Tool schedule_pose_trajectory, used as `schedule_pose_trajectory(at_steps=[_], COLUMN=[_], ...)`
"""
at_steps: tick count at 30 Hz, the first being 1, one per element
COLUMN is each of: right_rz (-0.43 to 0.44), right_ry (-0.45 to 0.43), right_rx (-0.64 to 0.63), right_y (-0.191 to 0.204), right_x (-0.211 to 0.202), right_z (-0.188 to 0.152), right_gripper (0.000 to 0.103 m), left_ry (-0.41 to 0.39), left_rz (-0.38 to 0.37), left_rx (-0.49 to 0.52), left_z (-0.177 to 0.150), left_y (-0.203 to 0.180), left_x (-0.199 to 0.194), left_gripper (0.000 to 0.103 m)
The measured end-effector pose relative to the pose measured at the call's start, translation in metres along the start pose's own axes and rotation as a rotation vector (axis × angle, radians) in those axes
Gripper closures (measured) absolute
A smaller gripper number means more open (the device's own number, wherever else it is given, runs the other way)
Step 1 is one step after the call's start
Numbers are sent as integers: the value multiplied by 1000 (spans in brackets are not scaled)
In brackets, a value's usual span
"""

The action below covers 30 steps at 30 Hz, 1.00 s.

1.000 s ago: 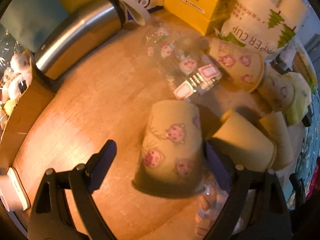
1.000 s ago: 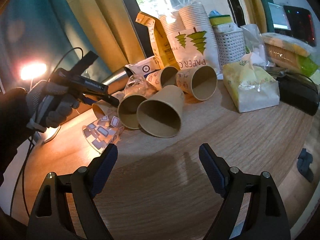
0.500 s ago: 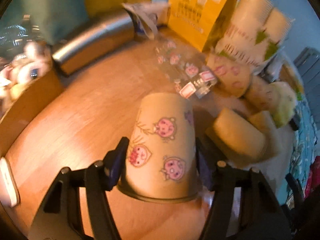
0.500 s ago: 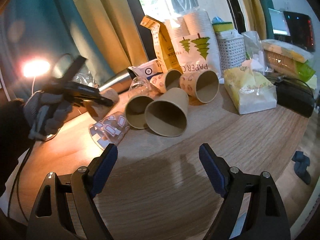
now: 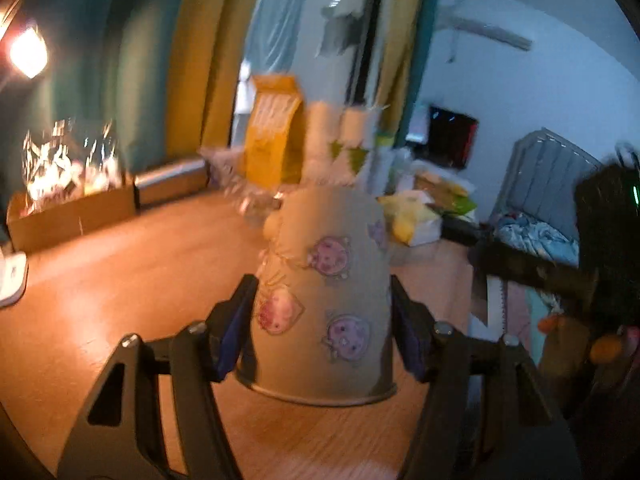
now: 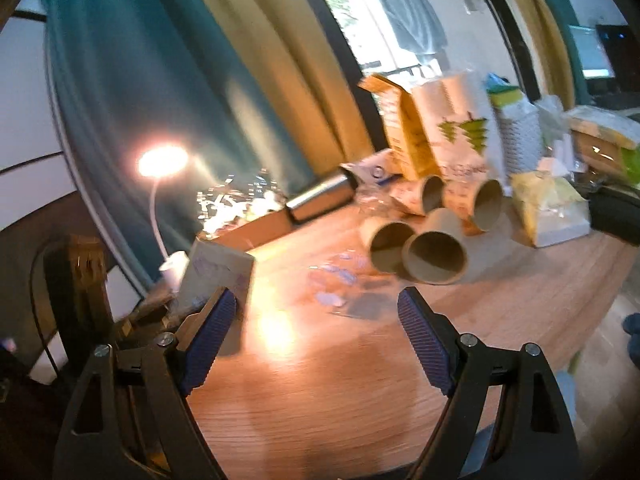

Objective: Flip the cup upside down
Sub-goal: 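Lift the cup with the left gripper while the right gripper approaches it, then grasp the cup with the right gripper while the left gripper releases it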

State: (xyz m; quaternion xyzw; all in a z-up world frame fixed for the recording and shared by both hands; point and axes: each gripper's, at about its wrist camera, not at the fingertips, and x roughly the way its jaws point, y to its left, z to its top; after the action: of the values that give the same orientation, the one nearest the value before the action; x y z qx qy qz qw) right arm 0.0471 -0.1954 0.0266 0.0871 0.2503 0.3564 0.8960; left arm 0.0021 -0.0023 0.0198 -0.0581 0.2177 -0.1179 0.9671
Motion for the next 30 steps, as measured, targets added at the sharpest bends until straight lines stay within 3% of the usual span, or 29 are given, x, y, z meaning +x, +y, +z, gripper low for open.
schedule_pose_trajectory(at_steps=[5,7,16,22,28,30], right_rz=[63,86,203,227,269,263], right_ry=[15,29,79,97,120,124], right_rx=[23,37,97,94,95,97], right_y=[15,18,22,24,26,25], right_x=[7,12,33,37,43,45], right_z=[-2,-4,-1,-4,-5,-4], right_gripper=[17,17,17,17,26,39], left_ry=[-59,-90,-101,-96,-91,-92], left_rz=[-28,-54,-36,-27,-31,-28], left_rx=[145,142,171,191,194,193], left_z=[-18,-19,-25,-27,-27,-27], left_y=[-28,-28,-23,-24,-25,-25], left_x=[-4,-12,-11,-6,-3,-2], left_gripper=[39,39,39,39,39,39])
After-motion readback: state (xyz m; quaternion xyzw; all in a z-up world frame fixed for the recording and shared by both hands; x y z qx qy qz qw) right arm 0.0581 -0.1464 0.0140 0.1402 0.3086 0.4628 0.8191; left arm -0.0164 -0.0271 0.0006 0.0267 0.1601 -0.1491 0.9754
